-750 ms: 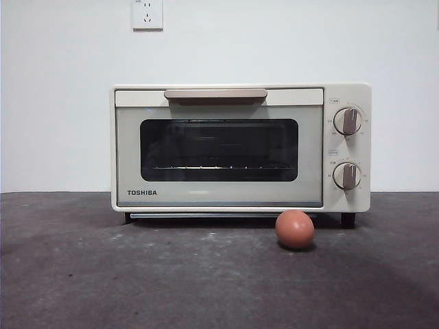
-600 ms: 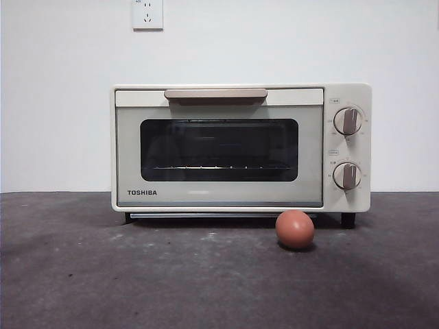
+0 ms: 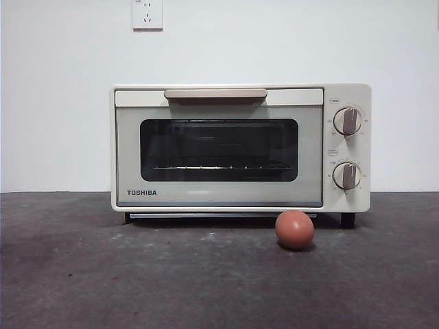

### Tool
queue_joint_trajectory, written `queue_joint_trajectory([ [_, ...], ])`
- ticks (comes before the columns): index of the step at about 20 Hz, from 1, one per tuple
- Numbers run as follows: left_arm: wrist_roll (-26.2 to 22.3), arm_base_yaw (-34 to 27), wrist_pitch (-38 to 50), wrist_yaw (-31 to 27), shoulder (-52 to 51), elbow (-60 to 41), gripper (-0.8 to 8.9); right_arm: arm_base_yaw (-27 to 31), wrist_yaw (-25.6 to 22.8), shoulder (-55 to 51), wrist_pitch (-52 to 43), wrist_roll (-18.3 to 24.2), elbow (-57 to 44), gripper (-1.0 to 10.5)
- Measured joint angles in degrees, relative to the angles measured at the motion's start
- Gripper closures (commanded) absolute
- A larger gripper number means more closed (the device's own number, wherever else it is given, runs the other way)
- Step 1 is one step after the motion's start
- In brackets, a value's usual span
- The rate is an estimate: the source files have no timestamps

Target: Eggoven

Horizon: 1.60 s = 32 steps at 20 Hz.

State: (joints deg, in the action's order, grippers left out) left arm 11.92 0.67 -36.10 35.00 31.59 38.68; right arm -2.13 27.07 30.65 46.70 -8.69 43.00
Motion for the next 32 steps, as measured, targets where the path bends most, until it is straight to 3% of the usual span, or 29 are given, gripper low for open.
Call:
queue_joint_trajectory([
  [7, -4.15, 4.76, -5.38, 0.57, 3.41, 2.6, 8.08, -5.66, -0.22, 3.43, 5.64, 4.39, 3.37, 9.2],
  [8, -4.37, 5.11, -5.44, 0.57, 3.67, 2.62, 8.08, -6.23, -0.22, 3.58, 5.7, 4.5, 3.37, 8.6],
  [10, -4.76, 5.62, -5.49, 0.57, 3.69, 2.62, 8.08, -7.15, -0.24, 3.74, 5.62, 4.9, 3.37, 6.1],
  [11, -4.96, 5.64, -5.49, 0.57, 3.69, 2.62, 8.08, -7.21, -0.28, 3.8, 5.31, 4.76, 3.37, 5.6],
  [16, -4.98, 5.64, -5.44, 0.57, 3.69, 2.62, 8.08, -7.52, -0.2, 6.95, 4.2, 2.6, 3.37, 5.7],
  [20, -4.98, 5.64, -5.42, 0.57, 3.69, 2.62, 8.08, -11.28, -0.35, 13.81, -2.54, -0.28, 3.37, 5.7],
  [27, -4.98, 5.64, -5.35, 0.57, 3.69, 2.62, 8.08, -23.82, -10.8, 32.15, -18.18, -6.43, 3.37, 5.7],
  [32, -4.98, 5.64, -5.35, 0.57, 3.69, 2.62, 8.08, -28.52, -17.99, 43.95, -26.67, -9.68, 3.37, 5.7],
])
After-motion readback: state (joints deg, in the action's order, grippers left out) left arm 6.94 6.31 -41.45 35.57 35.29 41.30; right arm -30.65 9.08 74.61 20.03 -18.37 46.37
